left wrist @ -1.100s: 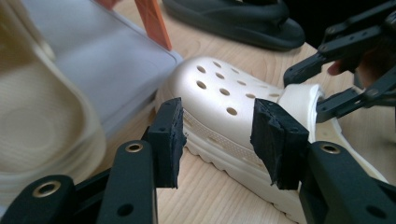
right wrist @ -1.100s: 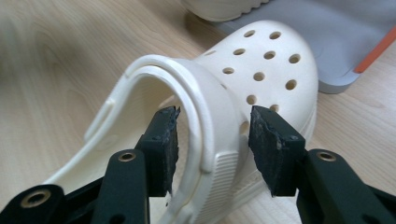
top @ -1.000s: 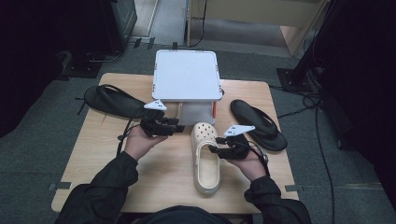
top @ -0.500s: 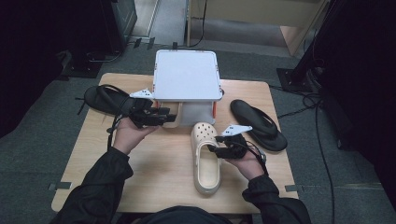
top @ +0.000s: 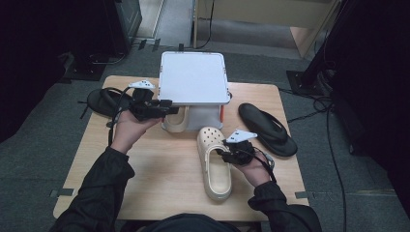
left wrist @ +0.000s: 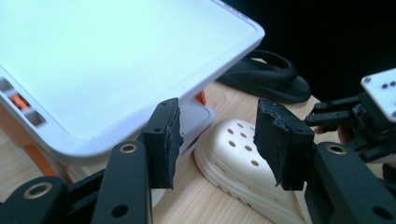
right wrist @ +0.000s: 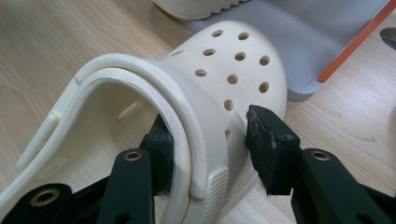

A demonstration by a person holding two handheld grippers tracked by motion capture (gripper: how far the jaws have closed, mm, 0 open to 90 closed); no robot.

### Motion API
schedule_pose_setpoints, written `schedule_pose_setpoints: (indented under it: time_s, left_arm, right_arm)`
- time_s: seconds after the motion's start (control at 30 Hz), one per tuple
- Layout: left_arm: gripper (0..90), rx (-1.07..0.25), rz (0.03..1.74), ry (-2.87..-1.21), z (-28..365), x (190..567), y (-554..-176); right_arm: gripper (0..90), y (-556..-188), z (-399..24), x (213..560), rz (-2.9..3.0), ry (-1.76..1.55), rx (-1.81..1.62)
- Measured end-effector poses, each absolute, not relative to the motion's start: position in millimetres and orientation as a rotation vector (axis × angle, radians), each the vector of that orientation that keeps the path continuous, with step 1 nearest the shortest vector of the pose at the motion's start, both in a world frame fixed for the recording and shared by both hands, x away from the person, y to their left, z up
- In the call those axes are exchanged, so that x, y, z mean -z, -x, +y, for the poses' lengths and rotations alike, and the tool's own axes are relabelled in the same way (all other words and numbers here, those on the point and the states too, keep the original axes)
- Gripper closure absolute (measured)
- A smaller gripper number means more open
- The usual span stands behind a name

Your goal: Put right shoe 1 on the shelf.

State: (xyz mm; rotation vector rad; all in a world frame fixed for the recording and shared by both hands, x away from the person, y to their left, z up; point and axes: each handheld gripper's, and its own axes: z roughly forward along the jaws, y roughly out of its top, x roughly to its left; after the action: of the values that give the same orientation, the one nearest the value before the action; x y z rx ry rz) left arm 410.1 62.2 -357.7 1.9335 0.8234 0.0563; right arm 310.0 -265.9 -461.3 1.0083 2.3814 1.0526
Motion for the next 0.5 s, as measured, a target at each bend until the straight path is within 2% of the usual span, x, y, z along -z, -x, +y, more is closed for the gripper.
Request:
schedule_pose_setpoints:
  time_s: [0.1, 0.33, 0.5]
  left_arm:
    - [50.6, -0.067, 0.829, -1.922, 63, 352, -418]
    - [51.2, -0.077, 0.878, -1.912, 65, 354, -436]
    - [51.2, -0.075, 0.900, -1.916, 69, 363, -441]
  right_arm:
    - [58.4, -310, -265, 460, 2.368, -1.009, -1.052]
    - [71.3, -310, -259, 453, 2.320, -0.947, -0.997]
    - [74.5, -315, -257, 447, 2.305, -0.947, -0.981]
